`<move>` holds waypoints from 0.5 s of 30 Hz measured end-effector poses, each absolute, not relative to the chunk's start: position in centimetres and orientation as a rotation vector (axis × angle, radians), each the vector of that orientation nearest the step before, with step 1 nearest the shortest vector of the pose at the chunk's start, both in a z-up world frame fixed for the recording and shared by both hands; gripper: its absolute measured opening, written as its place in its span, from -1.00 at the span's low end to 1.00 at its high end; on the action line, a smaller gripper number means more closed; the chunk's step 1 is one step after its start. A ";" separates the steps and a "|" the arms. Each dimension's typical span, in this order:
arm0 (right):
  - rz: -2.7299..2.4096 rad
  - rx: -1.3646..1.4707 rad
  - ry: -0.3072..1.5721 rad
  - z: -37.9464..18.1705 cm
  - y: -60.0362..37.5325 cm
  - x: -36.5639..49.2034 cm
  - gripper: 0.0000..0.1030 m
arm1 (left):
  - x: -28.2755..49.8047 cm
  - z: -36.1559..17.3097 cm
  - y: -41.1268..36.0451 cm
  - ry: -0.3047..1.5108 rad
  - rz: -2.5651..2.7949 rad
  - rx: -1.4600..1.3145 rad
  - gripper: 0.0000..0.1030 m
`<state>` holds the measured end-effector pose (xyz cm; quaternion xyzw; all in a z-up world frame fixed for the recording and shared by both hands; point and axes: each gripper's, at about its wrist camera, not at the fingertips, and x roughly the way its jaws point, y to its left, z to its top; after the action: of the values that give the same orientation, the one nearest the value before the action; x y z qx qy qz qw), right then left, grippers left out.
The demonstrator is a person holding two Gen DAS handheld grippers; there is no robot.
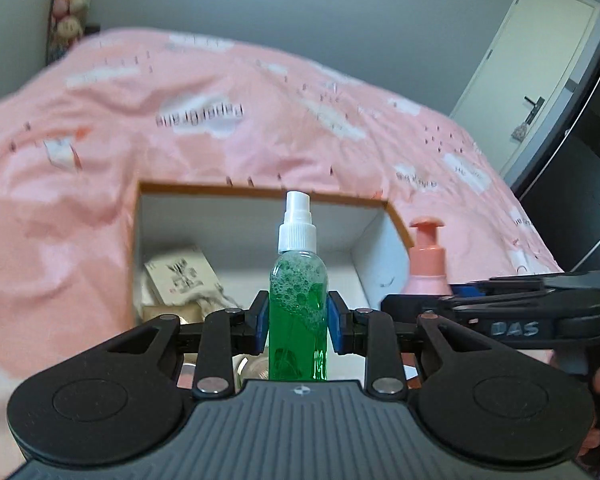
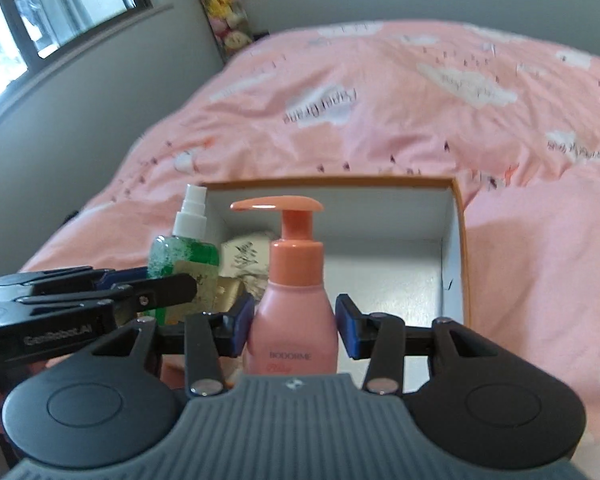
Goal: Organize rigid objects
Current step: 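Lift and carry both bottles over the orange box with both tools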
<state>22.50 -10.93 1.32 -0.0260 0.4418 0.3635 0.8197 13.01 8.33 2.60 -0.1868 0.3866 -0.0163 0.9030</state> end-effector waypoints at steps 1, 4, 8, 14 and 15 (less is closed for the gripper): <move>0.762 -0.075 0.959 0.6 -10.5 23.1 -0.13 | 13.5 1.9 8.4 0.820 -0.044 -0.413 -0.36; 0.747 -0.092 1.038 -1.9 -9.9 24.6 -0.14 | 15.0 -0.6 8.4 0.901 -0.083 -0.504 -0.36; 0.742 -0.096 1.126 -4.0 -10.2 26.0 -0.17 | 16.7 -3.0 7.6 0.969 -0.121 -0.579 -0.36; 0.712 -0.121 1.234 -6.2 -10.7 28.1 -0.17 | 18.9 -5.5 7.2 1.029 -0.112 -0.630 -0.37; 0.707 -0.128 1.247 -6.5 -10.7 28.3 -0.17 | 19.2 -6.0 7.3 1.038 -0.120 -0.652 -0.37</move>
<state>28.27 -10.70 -6.54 -0.0588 0.5709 0.3240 0.7521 19.21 7.27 -5.95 -0.3057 0.4867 -0.0561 0.8164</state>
